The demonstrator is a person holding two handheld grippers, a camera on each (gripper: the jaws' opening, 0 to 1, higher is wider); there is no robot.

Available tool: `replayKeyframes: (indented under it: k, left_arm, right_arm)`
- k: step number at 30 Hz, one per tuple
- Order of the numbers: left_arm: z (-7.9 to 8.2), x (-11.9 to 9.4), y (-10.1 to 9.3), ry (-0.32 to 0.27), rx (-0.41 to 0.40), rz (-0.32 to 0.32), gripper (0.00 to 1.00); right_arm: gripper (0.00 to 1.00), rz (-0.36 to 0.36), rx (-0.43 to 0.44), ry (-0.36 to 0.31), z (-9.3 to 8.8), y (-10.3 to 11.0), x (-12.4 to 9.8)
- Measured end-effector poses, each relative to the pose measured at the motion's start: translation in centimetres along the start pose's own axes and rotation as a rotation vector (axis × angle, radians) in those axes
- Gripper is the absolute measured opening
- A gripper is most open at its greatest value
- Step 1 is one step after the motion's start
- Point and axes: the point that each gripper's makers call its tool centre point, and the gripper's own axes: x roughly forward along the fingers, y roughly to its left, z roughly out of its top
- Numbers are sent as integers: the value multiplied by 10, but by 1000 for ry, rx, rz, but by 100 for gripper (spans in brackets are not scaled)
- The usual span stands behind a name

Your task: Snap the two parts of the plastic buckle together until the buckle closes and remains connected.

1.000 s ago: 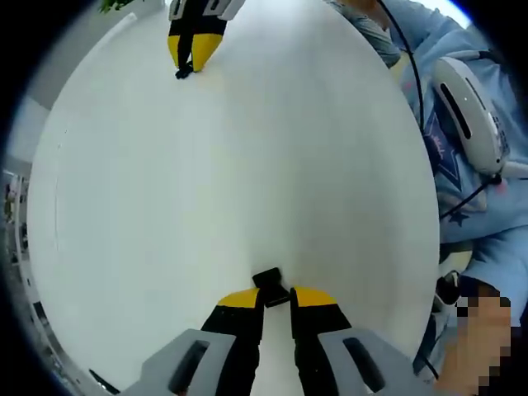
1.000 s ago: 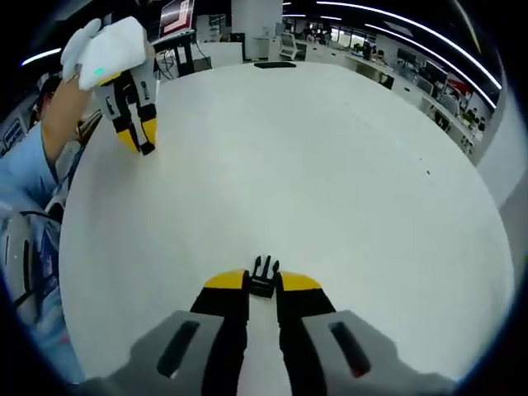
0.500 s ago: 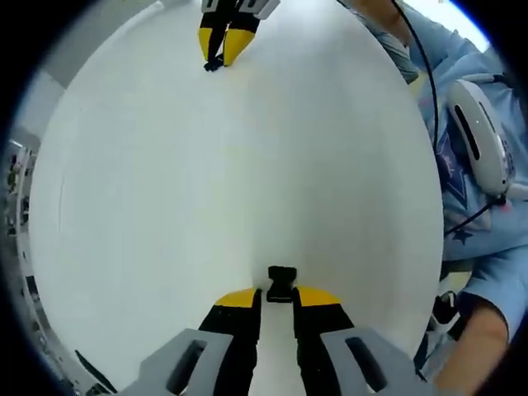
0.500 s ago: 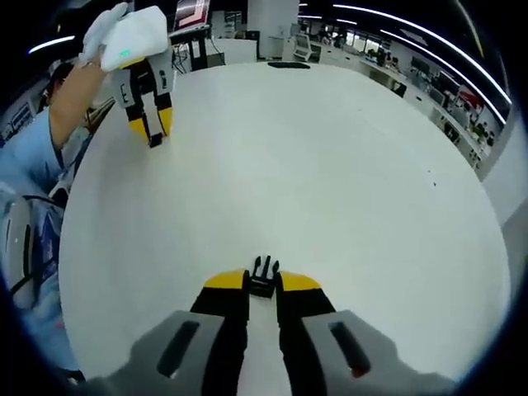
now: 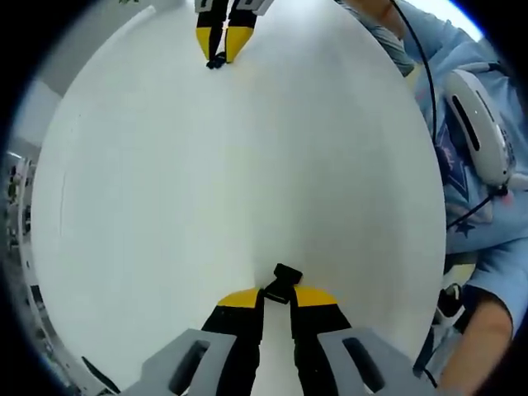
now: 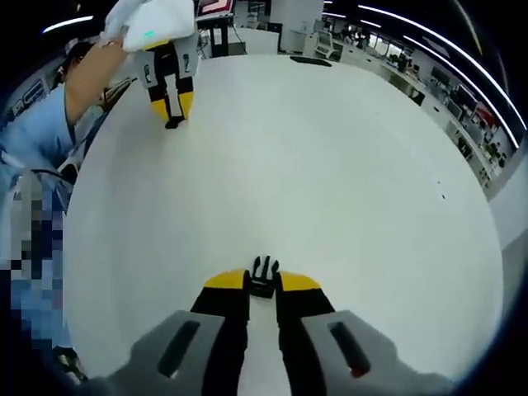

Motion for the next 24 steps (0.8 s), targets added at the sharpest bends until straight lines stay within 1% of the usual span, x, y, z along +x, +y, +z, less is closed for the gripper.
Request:
replayKeyframes:
  k: [5,10,14,20,24]
  left_arm:
    - [-3,0,1,-16,-12,-3,11]
    - [-5,0,2,-13,-20,1,11]
    - [-6,0,4,-12,-25,3,11]
    - [-5,1,5,-9,-27,9,11]
    - [-4,0,3,-20,-39,8,11]
  right_arm:
    - [11,6,-24,11,0,2,0]
    - [10,17,-50,29,-3,7,-1]
    - [10,23,-70,44,-7,13,-5]
    - [10,34,-89,49,-14,20,-10]
    - [10,37,-102,53,-20,27,-15]
